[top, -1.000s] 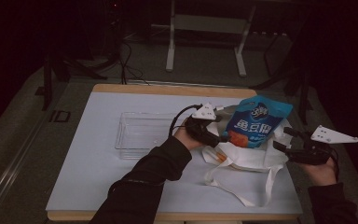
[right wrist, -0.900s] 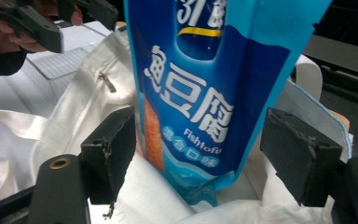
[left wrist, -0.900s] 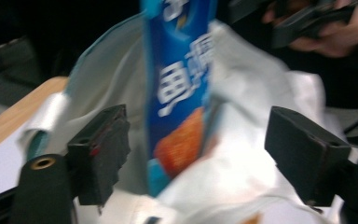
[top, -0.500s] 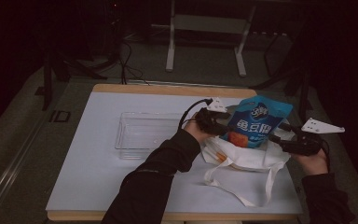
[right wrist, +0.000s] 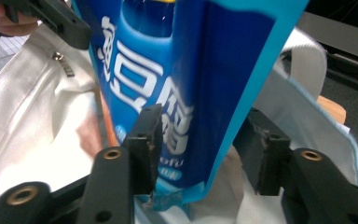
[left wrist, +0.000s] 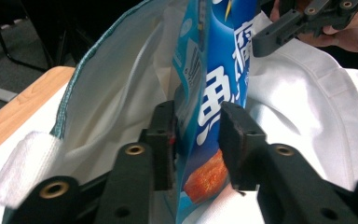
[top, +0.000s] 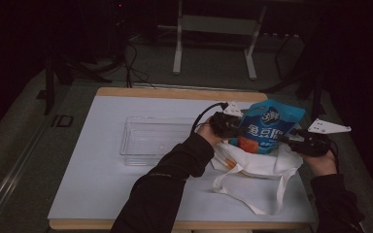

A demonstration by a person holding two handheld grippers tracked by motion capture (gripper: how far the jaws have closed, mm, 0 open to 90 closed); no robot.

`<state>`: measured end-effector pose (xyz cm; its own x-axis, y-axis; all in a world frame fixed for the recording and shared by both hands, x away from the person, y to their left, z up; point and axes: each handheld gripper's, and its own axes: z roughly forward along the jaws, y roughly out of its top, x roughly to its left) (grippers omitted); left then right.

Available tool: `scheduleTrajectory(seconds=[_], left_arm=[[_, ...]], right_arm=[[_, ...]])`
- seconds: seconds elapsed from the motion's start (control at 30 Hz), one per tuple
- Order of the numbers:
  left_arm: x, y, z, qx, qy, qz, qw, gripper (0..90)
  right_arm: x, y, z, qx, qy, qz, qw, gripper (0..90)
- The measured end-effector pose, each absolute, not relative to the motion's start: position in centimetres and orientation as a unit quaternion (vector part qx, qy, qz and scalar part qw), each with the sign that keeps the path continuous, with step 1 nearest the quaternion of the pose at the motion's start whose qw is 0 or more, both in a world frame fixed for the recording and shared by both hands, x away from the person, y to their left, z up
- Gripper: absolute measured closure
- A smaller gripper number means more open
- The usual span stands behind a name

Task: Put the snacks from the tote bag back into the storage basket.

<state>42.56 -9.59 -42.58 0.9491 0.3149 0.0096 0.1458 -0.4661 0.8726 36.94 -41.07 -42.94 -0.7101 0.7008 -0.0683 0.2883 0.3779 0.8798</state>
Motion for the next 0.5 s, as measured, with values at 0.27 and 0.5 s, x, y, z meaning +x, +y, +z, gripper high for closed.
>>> scheduleTrajectory(seconds=[0.27, 0.5], left_arm=[[42.9, -10.3, -42.5, 0.858, 0.141, 0.087, 0.486, 79.0], [42.8, -10.5, -42.3, 0.864, 0.139, 0.095, 0.475, 85.9]], right_arm=[[37.6, -40.2, -42.6, 0.297, 0.813, 0.456, 0.207, 70.4], [37.7, -39.9, -42.5, 0.300, 0.813, 0.459, 0.196, 81.6]])
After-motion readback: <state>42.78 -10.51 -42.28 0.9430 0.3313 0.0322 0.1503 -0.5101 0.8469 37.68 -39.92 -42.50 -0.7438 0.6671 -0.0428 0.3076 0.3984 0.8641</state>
